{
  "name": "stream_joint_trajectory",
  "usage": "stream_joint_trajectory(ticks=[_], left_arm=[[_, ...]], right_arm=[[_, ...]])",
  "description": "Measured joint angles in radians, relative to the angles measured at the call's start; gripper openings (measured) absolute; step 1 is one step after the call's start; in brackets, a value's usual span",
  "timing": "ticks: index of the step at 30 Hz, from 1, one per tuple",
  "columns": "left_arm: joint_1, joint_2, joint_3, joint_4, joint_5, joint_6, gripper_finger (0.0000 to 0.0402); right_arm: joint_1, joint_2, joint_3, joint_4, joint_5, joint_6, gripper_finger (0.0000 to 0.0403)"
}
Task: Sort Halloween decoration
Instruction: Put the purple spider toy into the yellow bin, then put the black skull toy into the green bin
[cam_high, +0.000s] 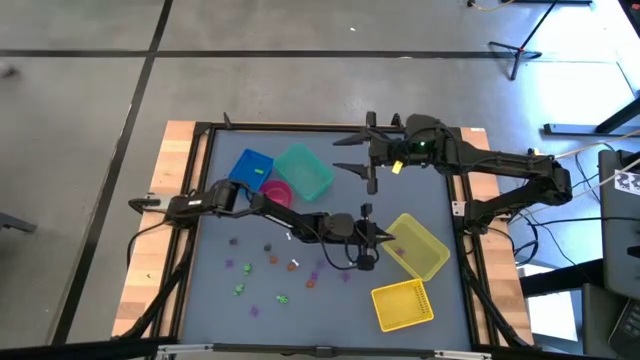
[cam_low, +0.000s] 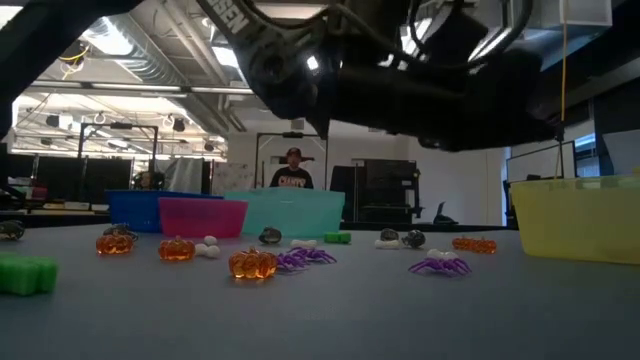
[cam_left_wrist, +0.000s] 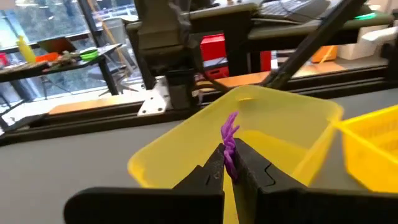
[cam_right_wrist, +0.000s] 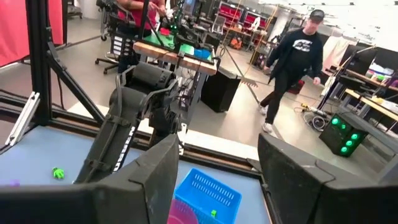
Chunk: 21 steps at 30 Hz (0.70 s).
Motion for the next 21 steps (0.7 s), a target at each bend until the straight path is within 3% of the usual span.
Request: stream_joint_trajectory(ticks=[10, 21], left_arm=[[0.035, 0.004, 0.000, -0.005, 0.131, -0.145, 0.0005], [0.034, 0.003, 0.000, -0.043, 0.128, -0.159, 0.0107]], right_arm=[[0.000, 0.000, 0.000, -0.026, 0.001, 0.000, 0.0220], [0.000, 0.000, -0.001, -0.026, 0.001, 0.000, 0.0220]])
